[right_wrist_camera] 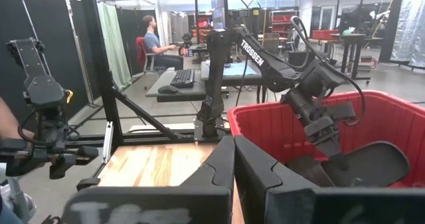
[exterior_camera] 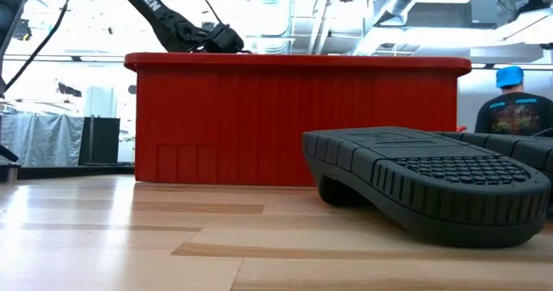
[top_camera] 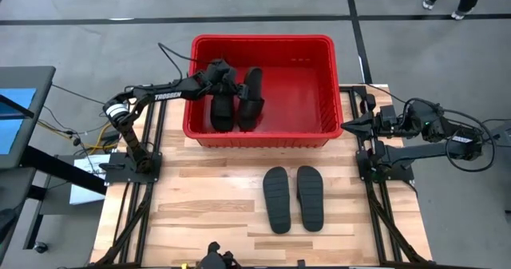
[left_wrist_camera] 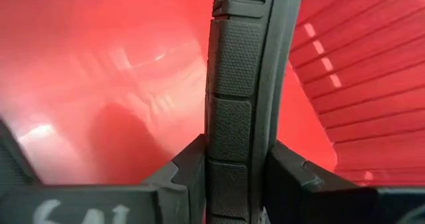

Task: Pick and place slides into bin
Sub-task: Put the black slide into the red bin

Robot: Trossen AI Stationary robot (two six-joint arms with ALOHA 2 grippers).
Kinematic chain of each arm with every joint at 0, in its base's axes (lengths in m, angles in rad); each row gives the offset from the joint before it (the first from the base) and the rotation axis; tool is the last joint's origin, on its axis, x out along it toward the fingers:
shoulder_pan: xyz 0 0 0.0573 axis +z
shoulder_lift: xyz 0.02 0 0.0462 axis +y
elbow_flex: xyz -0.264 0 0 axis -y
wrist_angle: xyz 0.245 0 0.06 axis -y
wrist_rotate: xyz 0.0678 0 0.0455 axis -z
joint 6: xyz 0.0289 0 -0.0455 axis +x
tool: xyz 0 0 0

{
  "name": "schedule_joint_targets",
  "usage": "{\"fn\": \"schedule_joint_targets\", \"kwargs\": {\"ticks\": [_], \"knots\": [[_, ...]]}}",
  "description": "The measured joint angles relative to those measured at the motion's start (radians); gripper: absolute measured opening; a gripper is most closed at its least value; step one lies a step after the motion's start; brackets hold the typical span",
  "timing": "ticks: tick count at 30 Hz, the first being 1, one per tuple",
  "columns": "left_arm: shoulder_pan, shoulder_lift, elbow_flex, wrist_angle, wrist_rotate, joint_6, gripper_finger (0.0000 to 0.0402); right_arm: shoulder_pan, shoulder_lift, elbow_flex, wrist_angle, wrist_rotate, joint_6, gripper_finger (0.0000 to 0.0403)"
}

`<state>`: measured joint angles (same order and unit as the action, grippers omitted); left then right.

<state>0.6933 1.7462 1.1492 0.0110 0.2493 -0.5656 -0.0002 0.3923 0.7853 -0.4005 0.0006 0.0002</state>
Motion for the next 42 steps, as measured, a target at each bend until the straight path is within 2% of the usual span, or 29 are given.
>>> {"fn": "schedule_joint_targets", "kwargs": {"ticks": [12, 18, 26, 36, 42], "knots": [[-0.001, 0.0, 0.0, -0.017, -0.023, -0.015, 0.0157, 0.0, 0.0, 0.0, 0.0, 0.0, 0.0, 0.0], [-0.01, 0.0, 0.0, -0.021, -0.025, -0.02, 0.0162, 0.0, 0.0, 0.0, 0.0, 0.0, 0.0, 0.0], [-0.011, 0.0, 0.0, -0.148, -0.107, -0.005, 0.0162, 0.0, 0.0, 0.0, 0.0, 0.0, 0.0, 0.0], [-0.014, 0.0, 0.001, 0.025, 0.025, -0.02, 0.0162, 0.0, 0.0, 0.0, 0.0, 0.0, 0.0, 0.0], [-0.014, -0.033, 0.017, 0.003, -0.002, -0.006, 0.0162, 0.0, 0.0, 0.0, 0.0, 0.0, 0.0, 0.0]]}}
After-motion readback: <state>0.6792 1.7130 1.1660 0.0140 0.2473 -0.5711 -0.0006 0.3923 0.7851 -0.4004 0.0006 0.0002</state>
